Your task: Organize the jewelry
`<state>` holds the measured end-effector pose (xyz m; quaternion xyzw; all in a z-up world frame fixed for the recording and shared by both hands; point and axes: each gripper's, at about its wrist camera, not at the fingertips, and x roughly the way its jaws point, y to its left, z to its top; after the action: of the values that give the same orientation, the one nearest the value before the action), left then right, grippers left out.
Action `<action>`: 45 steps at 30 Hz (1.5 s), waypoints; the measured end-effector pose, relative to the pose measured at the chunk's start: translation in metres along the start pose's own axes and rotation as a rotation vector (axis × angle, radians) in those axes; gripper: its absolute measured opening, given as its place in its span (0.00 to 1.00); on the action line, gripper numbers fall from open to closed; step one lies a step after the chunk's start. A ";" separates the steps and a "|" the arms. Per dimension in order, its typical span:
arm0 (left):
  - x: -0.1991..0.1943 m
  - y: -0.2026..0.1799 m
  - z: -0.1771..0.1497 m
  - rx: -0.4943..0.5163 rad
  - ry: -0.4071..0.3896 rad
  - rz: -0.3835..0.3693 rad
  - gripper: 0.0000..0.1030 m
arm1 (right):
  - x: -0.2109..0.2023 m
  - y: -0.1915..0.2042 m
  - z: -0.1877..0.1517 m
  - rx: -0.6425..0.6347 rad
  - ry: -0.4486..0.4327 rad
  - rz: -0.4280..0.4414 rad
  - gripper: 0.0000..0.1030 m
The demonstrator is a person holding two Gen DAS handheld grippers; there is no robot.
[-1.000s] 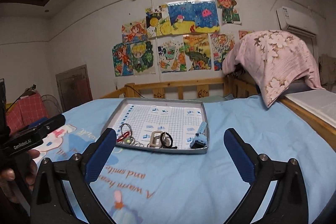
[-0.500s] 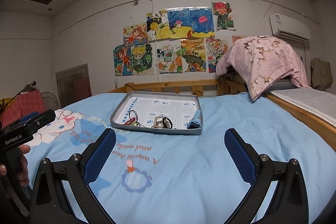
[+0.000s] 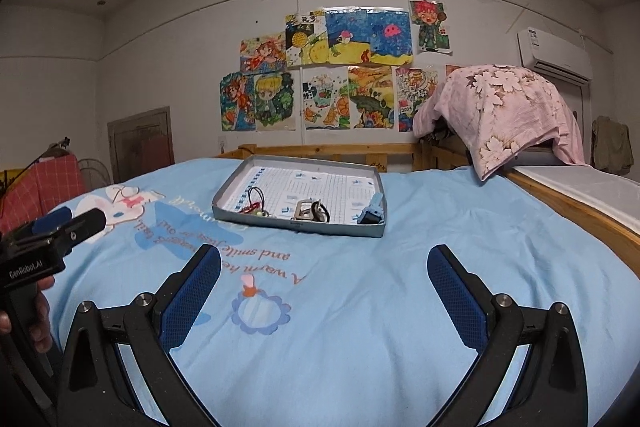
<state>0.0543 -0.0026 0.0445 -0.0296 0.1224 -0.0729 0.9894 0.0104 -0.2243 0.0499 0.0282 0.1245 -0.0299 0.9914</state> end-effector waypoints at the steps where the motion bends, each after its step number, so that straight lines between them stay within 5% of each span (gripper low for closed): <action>1: -0.001 0.000 -0.001 0.000 -0.002 0.001 1.00 | 0.000 0.000 0.000 -0.001 0.002 0.005 0.99; 45: 0.002 0.004 -0.004 0.001 -0.003 0.011 1.00 | -0.001 0.003 -0.002 -0.006 0.009 0.001 0.99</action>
<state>0.0561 0.0010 0.0403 -0.0286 0.1212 -0.0676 0.9899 0.0092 -0.2211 0.0484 0.0254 0.1291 -0.0288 0.9909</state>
